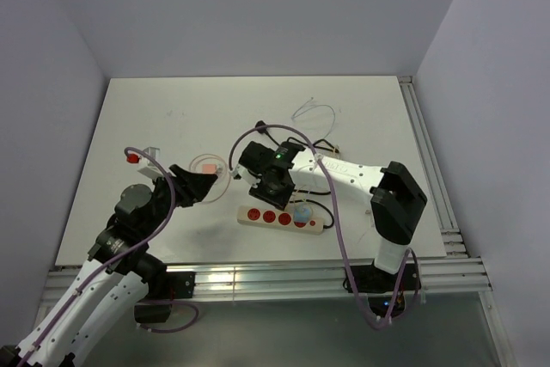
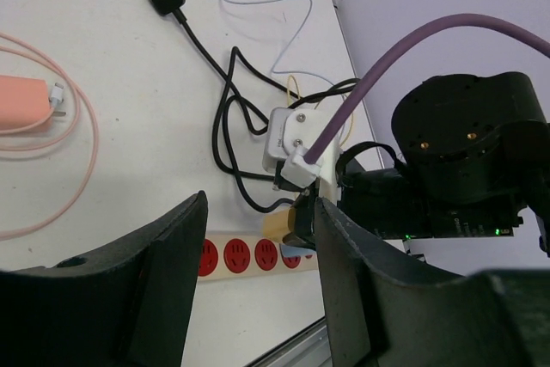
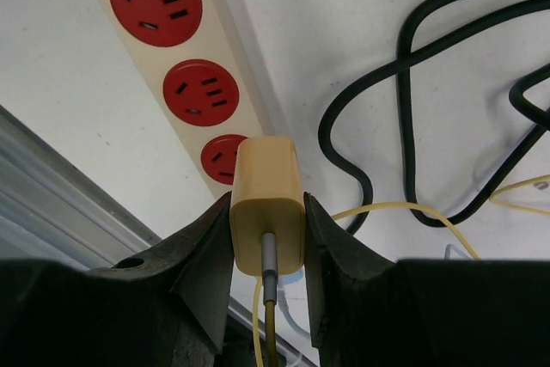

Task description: Insert the plug

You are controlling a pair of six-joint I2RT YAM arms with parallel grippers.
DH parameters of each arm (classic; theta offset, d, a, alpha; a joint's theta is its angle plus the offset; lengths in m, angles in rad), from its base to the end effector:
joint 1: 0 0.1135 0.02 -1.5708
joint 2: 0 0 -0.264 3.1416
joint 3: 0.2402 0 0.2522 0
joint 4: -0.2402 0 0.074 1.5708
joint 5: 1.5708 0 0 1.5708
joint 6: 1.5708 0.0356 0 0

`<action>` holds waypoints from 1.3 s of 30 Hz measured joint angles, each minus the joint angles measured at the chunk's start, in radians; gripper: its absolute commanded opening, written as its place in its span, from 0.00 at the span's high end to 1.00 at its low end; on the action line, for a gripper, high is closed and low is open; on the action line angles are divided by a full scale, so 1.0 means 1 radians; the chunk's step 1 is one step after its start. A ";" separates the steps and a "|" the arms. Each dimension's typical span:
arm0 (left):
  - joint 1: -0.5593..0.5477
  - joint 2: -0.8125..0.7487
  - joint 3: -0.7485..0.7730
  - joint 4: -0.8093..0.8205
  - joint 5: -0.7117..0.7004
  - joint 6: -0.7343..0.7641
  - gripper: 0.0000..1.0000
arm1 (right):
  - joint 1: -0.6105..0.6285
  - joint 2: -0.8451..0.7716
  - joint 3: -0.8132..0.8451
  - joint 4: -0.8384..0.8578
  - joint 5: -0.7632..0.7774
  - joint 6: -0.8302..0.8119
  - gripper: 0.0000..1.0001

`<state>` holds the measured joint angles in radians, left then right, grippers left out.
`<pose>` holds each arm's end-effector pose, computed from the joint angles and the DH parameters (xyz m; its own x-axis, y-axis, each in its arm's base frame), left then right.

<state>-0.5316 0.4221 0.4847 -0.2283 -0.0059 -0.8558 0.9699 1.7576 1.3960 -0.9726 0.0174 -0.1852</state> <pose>0.1104 -0.0647 0.2788 -0.4722 -0.5983 -0.6474 0.2217 0.6302 -0.7441 0.1956 0.2843 0.2358 -0.3888 -0.8928 -0.2273 -0.9095 0.4113 -0.0598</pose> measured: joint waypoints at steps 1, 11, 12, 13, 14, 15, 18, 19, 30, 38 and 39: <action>0.000 -0.003 -0.003 0.003 0.000 -0.003 0.43 | 0.004 0.002 0.000 -0.005 0.002 0.000 1.00; 0.000 -0.034 -0.021 0.003 0.000 -0.004 0.42 | 0.037 -0.057 -0.126 0.047 0.010 -0.008 1.00; 0.000 -0.034 -0.021 0.003 0.000 -0.004 0.42 | 0.040 -0.067 -0.139 0.059 0.011 -0.008 1.00; 0.000 -0.034 -0.021 0.002 0.000 -0.004 0.42 | 0.045 -0.081 -0.156 0.075 0.013 -0.009 1.00; 0.000 -0.034 -0.021 0.002 0.000 -0.004 0.42 | 0.048 -0.089 -0.166 0.084 0.015 -0.010 1.00; 0.000 -0.034 -0.022 0.003 0.000 -0.005 0.43 | 0.050 -0.095 -0.174 0.092 0.018 -0.010 1.00; 0.000 -0.034 -0.024 0.003 0.000 -0.006 0.43 | 0.056 -0.100 -0.180 0.101 0.022 -0.010 1.00; 0.000 -0.034 -0.024 0.003 0.000 -0.006 0.43 | 0.057 -0.100 -0.181 0.103 0.023 -0.010 1.00; 0.000 -0.034 -0.024 0.004 0.000 -0.016 0.43 | 0.072 -0.141 -0.238 0.165 0.045 -0.014 1.00; 0.000 -0.034 -0.024 0.006 0.000 -0.023 0.43 | 0.084 -0.164 -0.281 0.216 0.069 -0.041 1.00; 0.000 -0.035 -0.025 0.006 0.000 -0.023 0.43 | 0.085 -0.165 -0.284 0.220 0.071 -0.045 1.00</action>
<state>-0.5316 0.3874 0.4599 -0.2222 -0.0059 -0.8787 1.0554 1.5925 1.1122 -0.7528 0.0879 -0.2298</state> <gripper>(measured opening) 0.570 0.403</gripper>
